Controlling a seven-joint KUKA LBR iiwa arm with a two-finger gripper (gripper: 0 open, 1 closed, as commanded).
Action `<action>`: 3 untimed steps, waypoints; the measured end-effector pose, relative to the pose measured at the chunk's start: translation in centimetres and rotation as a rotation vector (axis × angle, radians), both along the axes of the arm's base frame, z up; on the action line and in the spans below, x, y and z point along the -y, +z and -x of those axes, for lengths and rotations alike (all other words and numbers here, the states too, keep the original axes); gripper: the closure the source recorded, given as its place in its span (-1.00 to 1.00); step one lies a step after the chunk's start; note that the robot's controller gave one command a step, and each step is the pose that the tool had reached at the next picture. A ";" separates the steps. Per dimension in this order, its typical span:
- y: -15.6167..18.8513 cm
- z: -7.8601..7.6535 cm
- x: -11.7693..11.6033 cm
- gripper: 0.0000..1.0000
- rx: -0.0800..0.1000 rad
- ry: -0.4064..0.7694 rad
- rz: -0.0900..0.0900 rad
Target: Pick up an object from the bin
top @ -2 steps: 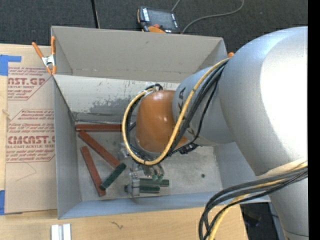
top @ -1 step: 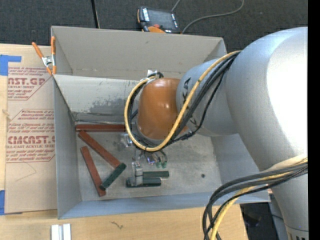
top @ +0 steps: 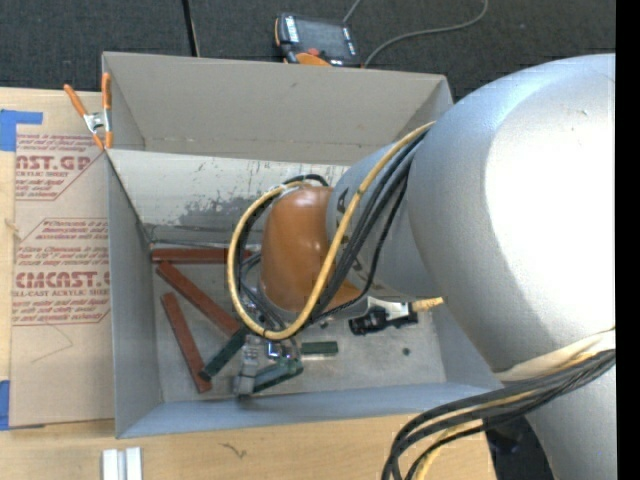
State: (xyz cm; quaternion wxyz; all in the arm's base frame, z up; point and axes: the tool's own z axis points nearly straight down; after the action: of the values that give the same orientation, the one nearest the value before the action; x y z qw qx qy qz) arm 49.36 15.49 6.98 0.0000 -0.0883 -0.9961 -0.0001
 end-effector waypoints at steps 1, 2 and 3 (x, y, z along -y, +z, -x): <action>0.1 0.0 0.0 1.00 -0.002 0.000 -0.002; -0.1 -0.1 -2.9 1.00 -0.015 -0.031 0.010; 13.0 0.3 -5.1 1.00 0.007 -0.054 -0.004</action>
Offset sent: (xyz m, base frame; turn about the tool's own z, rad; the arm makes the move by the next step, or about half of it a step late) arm 0.0000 0.0000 0.0000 0.0000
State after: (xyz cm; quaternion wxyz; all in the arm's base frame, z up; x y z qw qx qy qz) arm 49.10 20.55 19.94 -0.0034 -0.1151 -0.9933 -0.0024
